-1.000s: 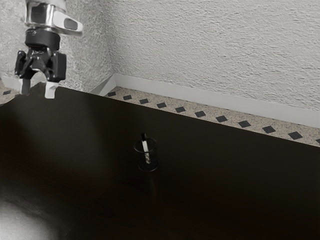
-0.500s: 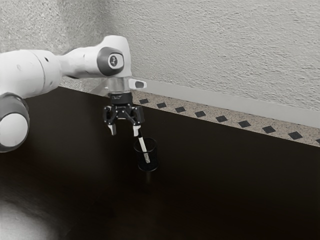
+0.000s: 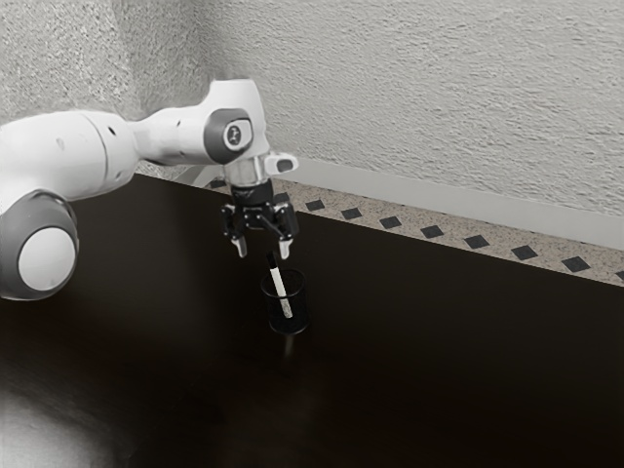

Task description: Take the marker out of the pen holder and place it to the left of the pen holder.

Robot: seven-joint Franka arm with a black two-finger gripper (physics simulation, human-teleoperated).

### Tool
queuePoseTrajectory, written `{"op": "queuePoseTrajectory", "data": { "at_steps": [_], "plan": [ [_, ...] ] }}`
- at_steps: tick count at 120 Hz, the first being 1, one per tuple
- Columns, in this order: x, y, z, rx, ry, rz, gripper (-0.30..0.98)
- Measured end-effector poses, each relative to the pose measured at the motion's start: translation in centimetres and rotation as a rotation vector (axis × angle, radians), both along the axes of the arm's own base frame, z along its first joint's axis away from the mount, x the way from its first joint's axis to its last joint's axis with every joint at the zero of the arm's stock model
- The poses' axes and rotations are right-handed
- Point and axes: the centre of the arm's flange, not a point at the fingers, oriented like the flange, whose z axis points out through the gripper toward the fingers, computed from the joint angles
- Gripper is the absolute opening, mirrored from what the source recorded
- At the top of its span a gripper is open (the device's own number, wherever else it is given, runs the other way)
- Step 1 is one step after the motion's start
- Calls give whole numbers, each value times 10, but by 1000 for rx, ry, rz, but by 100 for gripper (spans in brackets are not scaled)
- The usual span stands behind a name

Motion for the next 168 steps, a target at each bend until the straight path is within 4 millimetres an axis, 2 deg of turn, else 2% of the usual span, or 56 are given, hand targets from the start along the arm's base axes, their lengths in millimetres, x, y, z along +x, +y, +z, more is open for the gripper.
{"op": "queuePoseTrajectory", "data": {
  "at_steps": [8, 22, 33, 55, 104, 137, 156, 168],
  "plan": [
    [2, 0, -7, 0, 1, 4, 67],
    [3, -1, -13, -2, 1, 10, 55],
    [2, -9, -14, -10, 6, 1, 49],
    [1, -26, -13, -27, 13, -18, 44],
    [3, -36, -7, -34, -2, -19, 28],
    [4, -42, -9, -36, -2, -14, 12],
    [7, -44, -12, -38, -2, -11, 9],
    [11, -45, -6, -39, -19, -9, 8]
  ]
}}
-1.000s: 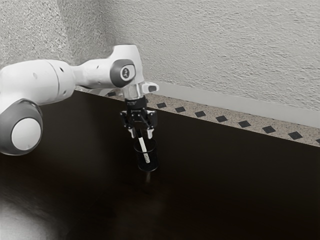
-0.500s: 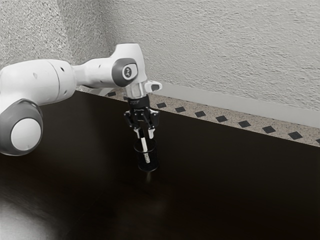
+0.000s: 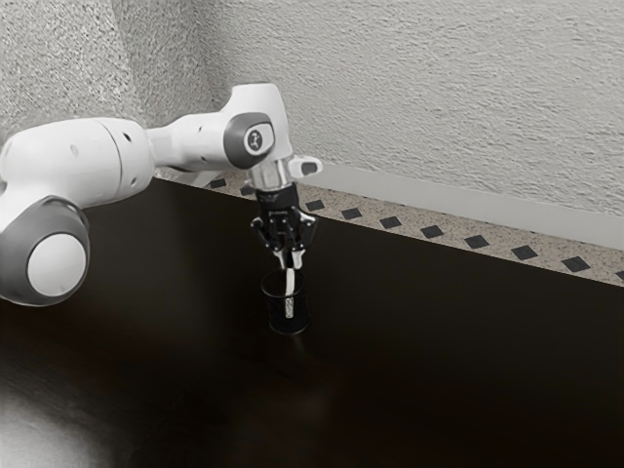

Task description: Take the marker out of the pen holder and place it to the left of the pen holder.

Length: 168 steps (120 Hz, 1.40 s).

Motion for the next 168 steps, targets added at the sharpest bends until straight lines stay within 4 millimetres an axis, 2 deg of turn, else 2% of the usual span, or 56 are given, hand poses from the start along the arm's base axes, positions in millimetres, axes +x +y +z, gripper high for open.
{"op": "queuePoseTrajectory", "data": {
  "at_steps": [28, 55, 60, 71, 77, 88, 100, 110, 116, 125, 137, 142, 148, 168],
  "plan": [
    [2, 5, -2, 4, -4, 10, -3],
    [-8, 11, 21, 25, 12, 10, -6],
    [-16, 9, 33, 30, 15, 6, -6],
    [-43, 3, 82, 44, -10, -8, -5],
    [-52, 1, 102, 50, -23, -12, -5],
    [-59, 7, 116, 58, -22, -7, -5],
    [-56, 34, 96, 59, 28, 28, -5],
    [-54, 72, 66, 71, 114, 69, -4],
    [-54, 90, 56, 88, 168, 85, -4],
    [-44, 116, 28, 113, 270, 113, -4],
    [-31, 139, -3, 184, 409, 150, -3],
    [-29, 143, -15, 218, 466, 160, -3],
    [-29, 138, -24, 241, 524, 158, -3],
    [-34, 123, -31, 238, 618, 145, -2]
  ]
}}
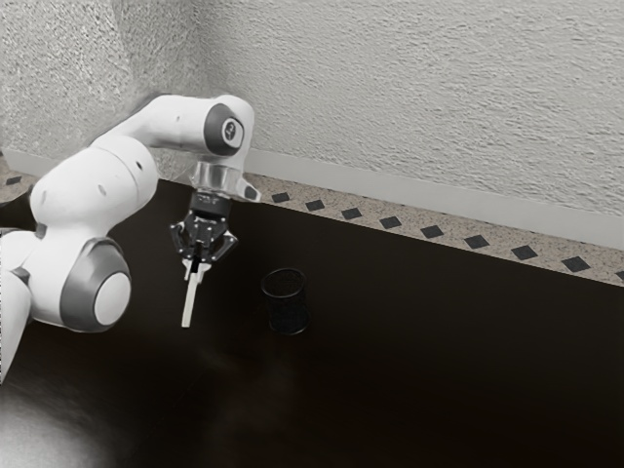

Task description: Take the marker out of the pen holder and place it to the left of the pen holder.

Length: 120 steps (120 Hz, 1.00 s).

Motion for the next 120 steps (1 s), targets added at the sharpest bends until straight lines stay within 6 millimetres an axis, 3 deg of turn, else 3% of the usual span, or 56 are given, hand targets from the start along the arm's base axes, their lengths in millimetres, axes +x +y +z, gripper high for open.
{"op": "queuePoseTrajectory", "data": {
  "at_steps": [18, 42, 106, 115, 120],
  "plan": [
    [4, -2, -28, -52, -3, 23, -2],
    [15, -7, -33, -86, -73, 37, -2],
    [36, 15, -65, -166, -256, 82, 7],
    [38, 12, -61, -179, -275, 74, 23],
    [37, 10, -43, -187, -292, 69, 31]
  ]
}}
